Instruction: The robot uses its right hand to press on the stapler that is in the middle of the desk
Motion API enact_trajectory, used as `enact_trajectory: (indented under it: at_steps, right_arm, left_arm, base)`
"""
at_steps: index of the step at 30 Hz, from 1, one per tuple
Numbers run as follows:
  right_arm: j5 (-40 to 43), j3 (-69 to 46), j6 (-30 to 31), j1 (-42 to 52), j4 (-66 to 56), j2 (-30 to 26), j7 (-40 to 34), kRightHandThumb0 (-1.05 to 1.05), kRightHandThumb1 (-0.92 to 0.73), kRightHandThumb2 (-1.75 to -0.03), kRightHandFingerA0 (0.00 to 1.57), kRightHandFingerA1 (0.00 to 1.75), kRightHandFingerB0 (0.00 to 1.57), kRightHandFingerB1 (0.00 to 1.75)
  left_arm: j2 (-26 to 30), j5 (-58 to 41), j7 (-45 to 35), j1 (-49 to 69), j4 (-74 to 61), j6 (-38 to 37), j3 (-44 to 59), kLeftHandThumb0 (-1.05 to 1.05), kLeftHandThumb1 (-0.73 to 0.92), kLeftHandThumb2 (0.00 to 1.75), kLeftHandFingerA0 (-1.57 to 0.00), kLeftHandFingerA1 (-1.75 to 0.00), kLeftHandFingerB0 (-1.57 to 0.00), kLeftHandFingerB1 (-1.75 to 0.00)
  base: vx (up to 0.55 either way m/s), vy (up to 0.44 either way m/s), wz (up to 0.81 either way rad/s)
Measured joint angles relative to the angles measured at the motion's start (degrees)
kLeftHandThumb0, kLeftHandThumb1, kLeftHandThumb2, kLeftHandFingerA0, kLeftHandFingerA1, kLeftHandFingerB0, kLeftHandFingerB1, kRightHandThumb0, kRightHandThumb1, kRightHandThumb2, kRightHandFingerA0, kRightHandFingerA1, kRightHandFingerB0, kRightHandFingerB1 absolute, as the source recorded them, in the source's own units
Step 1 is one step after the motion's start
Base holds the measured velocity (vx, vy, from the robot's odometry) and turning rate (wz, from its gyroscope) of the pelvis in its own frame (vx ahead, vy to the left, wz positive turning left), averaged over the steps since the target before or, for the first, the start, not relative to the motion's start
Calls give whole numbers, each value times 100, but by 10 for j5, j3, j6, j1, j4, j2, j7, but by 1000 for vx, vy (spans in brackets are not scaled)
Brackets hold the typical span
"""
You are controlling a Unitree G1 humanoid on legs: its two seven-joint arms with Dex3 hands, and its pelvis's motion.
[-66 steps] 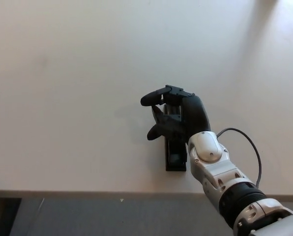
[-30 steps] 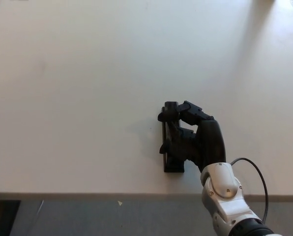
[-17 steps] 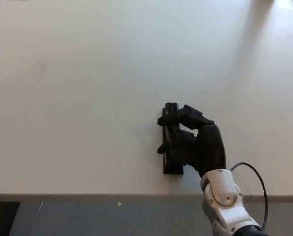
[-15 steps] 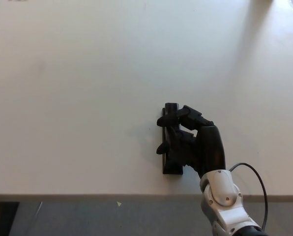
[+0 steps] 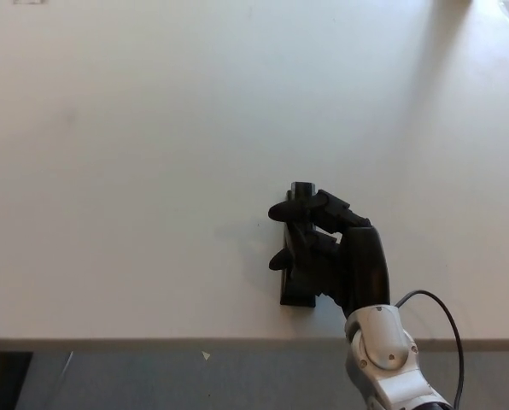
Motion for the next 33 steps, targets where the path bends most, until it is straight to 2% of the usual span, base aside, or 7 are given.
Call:
enact_trajectory:
  at_steps: [5, 6, 10, 11, 25, 32, 33]
  right_arm:
    - [-1, 6, -7, 4, 0, 1, -9, -24, -77, -63, 113, 110, 75, 98]
    - [-1, 7, -9, 4, 0, 1, -10, -26, -78, -63, 108, 110, 74, 77]
    - [-2, 13, -13, 7, 0, 1, -16, -26, -78, -63, 108, 108, 74, 77]
    - [-2, 14, -14, 8, 0, 1, -17, -22, -79, -62, 115, 104, 71, 111]
    - [-4, 18, -29, 13, 0, 2, -29, -22, -79, -62, 115, 104, 71, 111]
    - [-4, 16, -29, 8, 0, 2, -29, -22, -79, -62, 115, 104, 71, 111]
    - [-4, 16, -29, 6, 0, 2, -29, -22, -80, -67, 119, 116, 73, 127]
  left_arm:
    - [0, 0, 0, 5, 6, -5, 0, -60, 80, 108, 0, -35, -1, -33]
    - [0, 0, 0, 5, 7, -6, 0, -56, 92, 82, 0, -20, -2, -25]
    - [0, 0, -1, 5, 8, -11, 0, -54, 92, 82, 0, -16, -4, -22]
    - [0, 0, -2, 5, 8, -11, 0, -54, 92, 83, -5, -15, -2, -20]
    - [0, 0, -10, 1, 8, -20, 0, -54, 92, 83, -5, -15, -2, -20]
    - [0, 0, -10, -41, 6, -20, 0, -54, 92, 83, -5, -15, -2, -20]
    - [0, 0, -10, -47, 5, -20, 0, -26, 71, 127, 0, -45, 0, -47]
  base:
    - [0, 0, 0]
    - [0, 0, 0]
    - [0, 0, 0]
    - [0, 0, 0]
    - [0, 0, 0]
    - [0, 0, 0]
    - [0, 0, 0]
